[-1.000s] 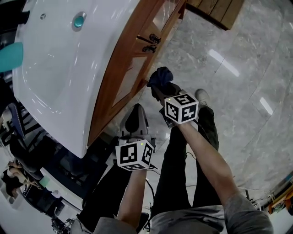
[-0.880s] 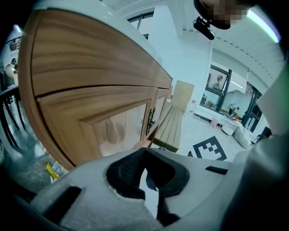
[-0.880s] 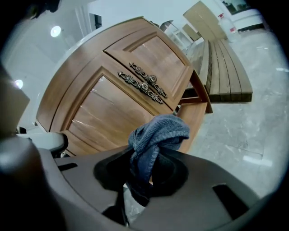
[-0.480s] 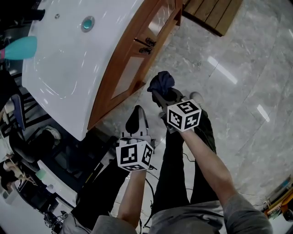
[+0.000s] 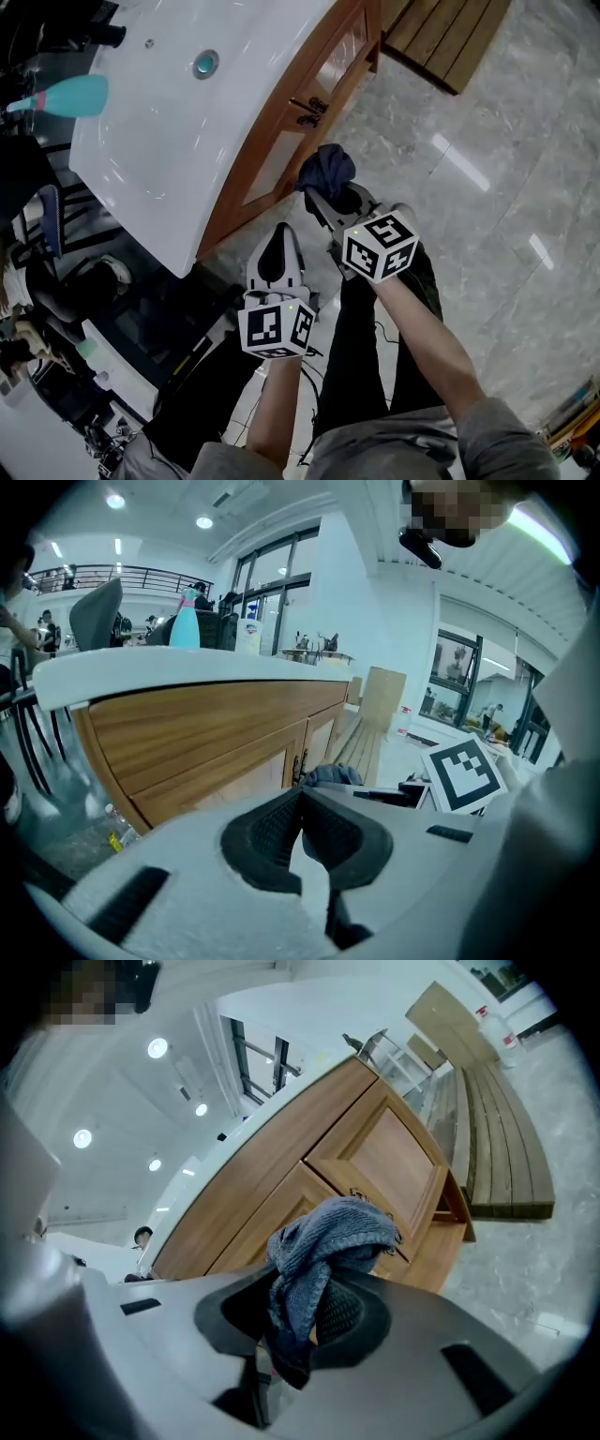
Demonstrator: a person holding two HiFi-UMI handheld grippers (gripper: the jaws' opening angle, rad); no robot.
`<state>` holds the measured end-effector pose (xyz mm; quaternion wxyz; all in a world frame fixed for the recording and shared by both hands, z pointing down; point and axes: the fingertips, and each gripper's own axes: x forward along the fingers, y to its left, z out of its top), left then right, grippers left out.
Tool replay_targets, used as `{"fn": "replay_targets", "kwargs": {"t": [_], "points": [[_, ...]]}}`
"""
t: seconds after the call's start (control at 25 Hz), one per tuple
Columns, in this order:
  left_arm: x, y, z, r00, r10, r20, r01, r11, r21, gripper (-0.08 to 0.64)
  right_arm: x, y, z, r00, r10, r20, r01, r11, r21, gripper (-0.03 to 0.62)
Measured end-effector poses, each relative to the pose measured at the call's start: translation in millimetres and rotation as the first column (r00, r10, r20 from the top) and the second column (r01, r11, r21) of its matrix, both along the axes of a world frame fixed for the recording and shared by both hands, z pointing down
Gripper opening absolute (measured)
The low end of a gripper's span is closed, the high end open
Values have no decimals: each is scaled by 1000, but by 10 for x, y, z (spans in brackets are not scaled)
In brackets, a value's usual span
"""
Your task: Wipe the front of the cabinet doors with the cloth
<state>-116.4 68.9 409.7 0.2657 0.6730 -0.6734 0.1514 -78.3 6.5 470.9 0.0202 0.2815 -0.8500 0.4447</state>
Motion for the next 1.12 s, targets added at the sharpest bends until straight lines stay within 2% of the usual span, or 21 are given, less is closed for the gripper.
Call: {"fn": "replay_targets", "kwargs": {"t": [0.48,0.88,1.12], "points": [[-46,-218,-134,1000,-24,11,24,1000,6,7,-147,-407,-431,998,-43,48,39,996,79,91],[-144,-346,-3,999,-41,5,41,999,-18,7,-428,-565,-404,989,-145,4,143,981,129,91],[-206,-372,100,999,-51,-1,51,998,-35,8,-475,-602,-295,986,-163,-28,166,980,113,89]]}}
